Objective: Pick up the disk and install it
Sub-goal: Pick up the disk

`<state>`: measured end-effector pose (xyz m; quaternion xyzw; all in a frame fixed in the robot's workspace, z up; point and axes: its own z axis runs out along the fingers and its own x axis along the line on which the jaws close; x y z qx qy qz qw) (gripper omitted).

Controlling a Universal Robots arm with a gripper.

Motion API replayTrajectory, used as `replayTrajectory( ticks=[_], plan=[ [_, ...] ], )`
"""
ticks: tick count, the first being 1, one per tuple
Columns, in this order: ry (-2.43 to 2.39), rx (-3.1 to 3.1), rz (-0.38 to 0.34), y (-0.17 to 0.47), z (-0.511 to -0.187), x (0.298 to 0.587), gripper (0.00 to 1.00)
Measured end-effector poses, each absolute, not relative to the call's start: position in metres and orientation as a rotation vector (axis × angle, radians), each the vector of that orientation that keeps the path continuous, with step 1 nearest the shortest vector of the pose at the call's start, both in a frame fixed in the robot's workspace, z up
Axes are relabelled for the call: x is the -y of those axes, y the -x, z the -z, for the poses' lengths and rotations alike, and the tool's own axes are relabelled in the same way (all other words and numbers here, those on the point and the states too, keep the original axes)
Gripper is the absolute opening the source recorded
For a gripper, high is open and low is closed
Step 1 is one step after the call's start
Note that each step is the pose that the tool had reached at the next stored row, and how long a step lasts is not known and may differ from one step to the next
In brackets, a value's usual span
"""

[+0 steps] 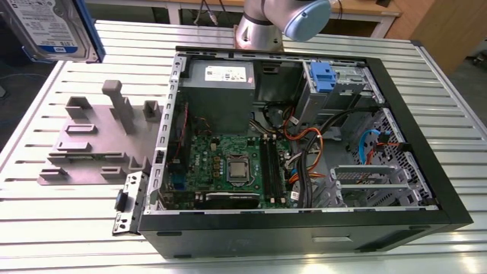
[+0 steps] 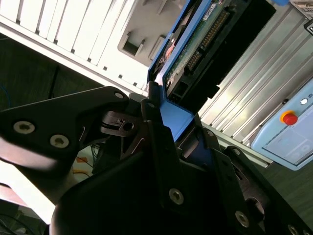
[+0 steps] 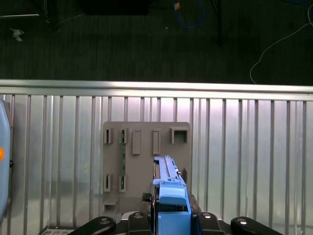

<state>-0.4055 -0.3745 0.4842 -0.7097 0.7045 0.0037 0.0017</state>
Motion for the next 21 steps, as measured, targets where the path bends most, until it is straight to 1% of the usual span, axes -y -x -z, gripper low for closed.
replayTrajectory(
  ticks=[11, 21],
  plan=[
    [2.227, -2.211, -0.012, 0.404, -0.485, 0.375, 0.36],
    [2.227, -2.211, -0.012, 0.404, -0.502, 0.375, 0.36]
  ],
)
